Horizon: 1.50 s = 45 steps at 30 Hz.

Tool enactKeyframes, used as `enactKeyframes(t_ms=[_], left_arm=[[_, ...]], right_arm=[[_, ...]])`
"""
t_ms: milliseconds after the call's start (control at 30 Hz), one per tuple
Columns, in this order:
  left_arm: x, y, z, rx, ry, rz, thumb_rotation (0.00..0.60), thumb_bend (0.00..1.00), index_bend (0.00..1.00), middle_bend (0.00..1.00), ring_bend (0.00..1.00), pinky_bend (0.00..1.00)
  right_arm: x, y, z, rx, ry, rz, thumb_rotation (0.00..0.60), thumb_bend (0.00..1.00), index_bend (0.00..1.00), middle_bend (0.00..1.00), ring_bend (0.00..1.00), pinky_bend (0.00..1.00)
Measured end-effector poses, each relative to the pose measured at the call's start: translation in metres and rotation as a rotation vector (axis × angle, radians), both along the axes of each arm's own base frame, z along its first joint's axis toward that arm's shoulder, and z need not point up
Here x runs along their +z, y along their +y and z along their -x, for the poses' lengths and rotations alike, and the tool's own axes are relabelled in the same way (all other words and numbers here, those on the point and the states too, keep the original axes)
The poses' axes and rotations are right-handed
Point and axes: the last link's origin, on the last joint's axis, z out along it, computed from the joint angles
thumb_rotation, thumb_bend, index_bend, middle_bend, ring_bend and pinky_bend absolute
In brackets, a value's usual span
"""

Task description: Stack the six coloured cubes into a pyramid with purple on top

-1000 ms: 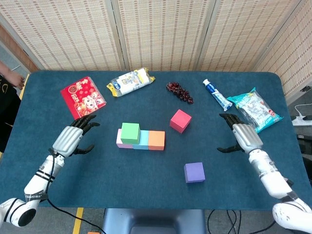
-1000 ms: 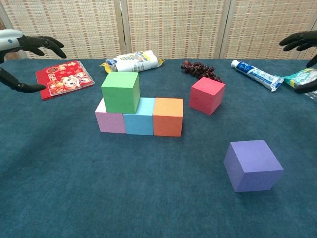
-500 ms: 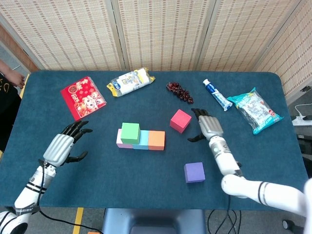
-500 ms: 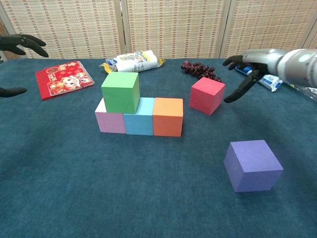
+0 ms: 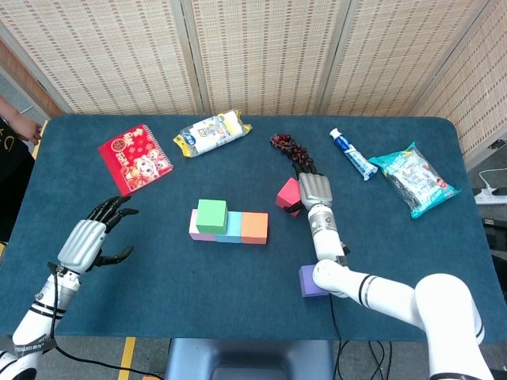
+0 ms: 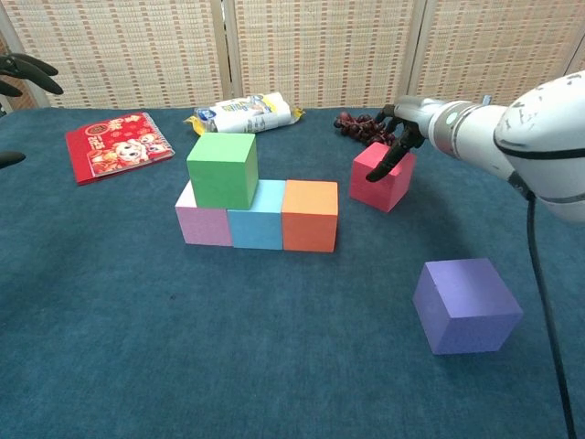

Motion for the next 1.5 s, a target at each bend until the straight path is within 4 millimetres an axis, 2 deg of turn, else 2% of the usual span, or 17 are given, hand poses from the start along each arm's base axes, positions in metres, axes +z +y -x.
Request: enactKeyframes(t_ms=[167, 333, 600, 700, 833, 900, 1133, 1200, 1333, 1500], left_arm=[[0.001, -0.002, 0.005, 0.014, -0.008, 0.011, 0.6, 0.32, 0.23, 0.06, 0.0, 0.13], [0.002, -0.002, 0.006, 0.017, -0.022, 0.016, 0.6, 0.32, 0.23, 0.06, 0.0, 0.13], [0.002, -0.002, 0.009, 0.026, -0.04, 0.02, 0.6, 0.32, 0.22, 0.06, 0.0, 0.13], [0.003, -0.003, 0.01, 0.027, -0.035, 0.022, 0.6, 0.32, 0.22, 0.06, 0.0, 0.13], [0.004, -0.006, 0.011, 0.024, -0.023, 0.021, 0.6, 0.32, 0.22, 0.06, 0.0, 0.13], [0.006, -0.007, 0.012, 0.025, -0.014, 0.016, 0.6, 0.32, 0.21, 0.06, 0.0, 0.13], [0.01, -0.011, 0.012, 0.019, 0.03, -0.023, 0.6, 0.32, 0.21, 0.06, 0.0, 0.13], [0.012, -0.013, 0.012, 0.018, 0.045, -0.034, 0.6, 0.32, 0.21, 0.06, 0.0, 0.13], [0.014, -0.017, 0.011, 0.023, 0.047, -0.044, 0.6, 0.32, 0.21, 0.06, 0.0, 0.13], [0.015, -0.021, 0.012, 0.021, 0.046, -0.048, 0.6, 0.32, 0.21, 0.06, 0.0, 0.13]], right_arm=[[-0.009, -0.003, 0.005, -0.017, 0.008, -0.007, 0.6, 0.05, 0.23, 0.25, 0.16, 0.37], [-0.013, -0.005, 0.011, -0.032, 0.007, -0.007, 0.6, 0.06, 0.3, 0.3, 0.21, 0.43], [-0.013, -0.008, 0.014, -0.041, -0.002, 0.008, 0.6, 0.25, 0.56, 0.44, 0.35, 0.5], [-0.009, -0.008, 0.014, -0.036, -0.009, -0.002, 0.6, 0.3, 0.63, 0.5, 0.41, 0.53], [0.007, -0.007, 0.013, -0.009, -0.03, -0.015, 0.6, 0.32, 0.64, 0.51, 0.42, 0.54], [0.022, -0.006, 0.012, 0.023, -0.04, -0.026, 0.6, 0.32, 0.62, 0.51, 0.42, 0.54], [0.095, 0.007, 0.005, 0.196, -0.049, -0.131, 0.6, 0.32, 0.57, 0.51, 0.39, 0.53], [0.107, 0.014, 0.001, 0.248, -0.036, -0.158, 0.6, 0.32, 0.57, 0.51, 0.39, 0.53], [0.115, 0.033, -0.013, 0.364, -0.016, -0.223, 0.6, 0.32, 0.56, 0.51, 0.39, 0.53], [0.107, 0.053, -0.032, 0.47, -0.01, -0.317, 0.6, 0.32, 0.54, 0.51, 0.39, 0.52]])
